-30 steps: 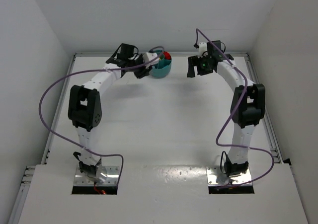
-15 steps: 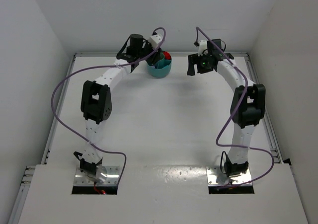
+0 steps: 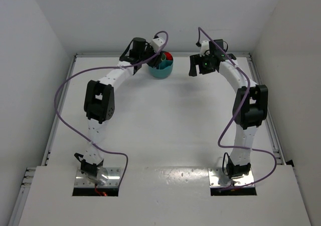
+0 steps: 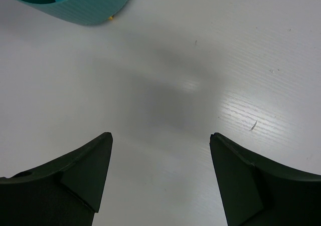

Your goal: Sort the legos into containers by color

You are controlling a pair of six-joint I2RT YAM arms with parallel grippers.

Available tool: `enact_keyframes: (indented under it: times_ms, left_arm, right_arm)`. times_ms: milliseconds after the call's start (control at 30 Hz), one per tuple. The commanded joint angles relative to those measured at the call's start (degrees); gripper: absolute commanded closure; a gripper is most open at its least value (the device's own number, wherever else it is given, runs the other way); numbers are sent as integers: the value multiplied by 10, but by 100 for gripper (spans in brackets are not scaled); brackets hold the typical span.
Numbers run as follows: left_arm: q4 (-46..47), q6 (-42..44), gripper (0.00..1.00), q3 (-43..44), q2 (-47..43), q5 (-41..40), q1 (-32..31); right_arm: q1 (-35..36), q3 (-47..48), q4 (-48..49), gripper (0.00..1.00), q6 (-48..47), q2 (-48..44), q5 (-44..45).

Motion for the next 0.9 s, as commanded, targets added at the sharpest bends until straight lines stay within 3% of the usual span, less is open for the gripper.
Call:
enact_keyframes:
  times_ms: [0,133,233,300,400,467,667,800,833,867]
  left_arm:
    - [21,7,77,21,8,-11,7]
    - [21,13,77,21,13,-22,7]
    - [21,13,72,21,19,-29,12]
    - [21,13,64,21,19,-30,12]
    - [21,13,41,26,24,-47,12]
    - [21,13,34,26,24,-47,12]
    - [21,-27,23,42,13,-61,18]
    - [-7,-63,19,47,-39,-80,23]
    - [-29,-68,15,47,-65,-87,23]
    - [-44,-68,4,54,-76,-94,23]
  right_arm:
    - [3,13,17,21,4,-16,2]
    - [3,13,17,21,4,-16,2]
    - [3,13,17,21,4,-16,2]
    - [3,13,17,21,4,-16,2]
    - [3,13,17,21,4,-16,2]
    - [3,13,17,21,4,-16,2]
    - [3,13,17,20,4,-16,7]
    - [-4,13,23,20,4,-23,13]
    - [-4,13,29,20,4,-29,13]
    - [-9,13,29,20,-1,-29,19]
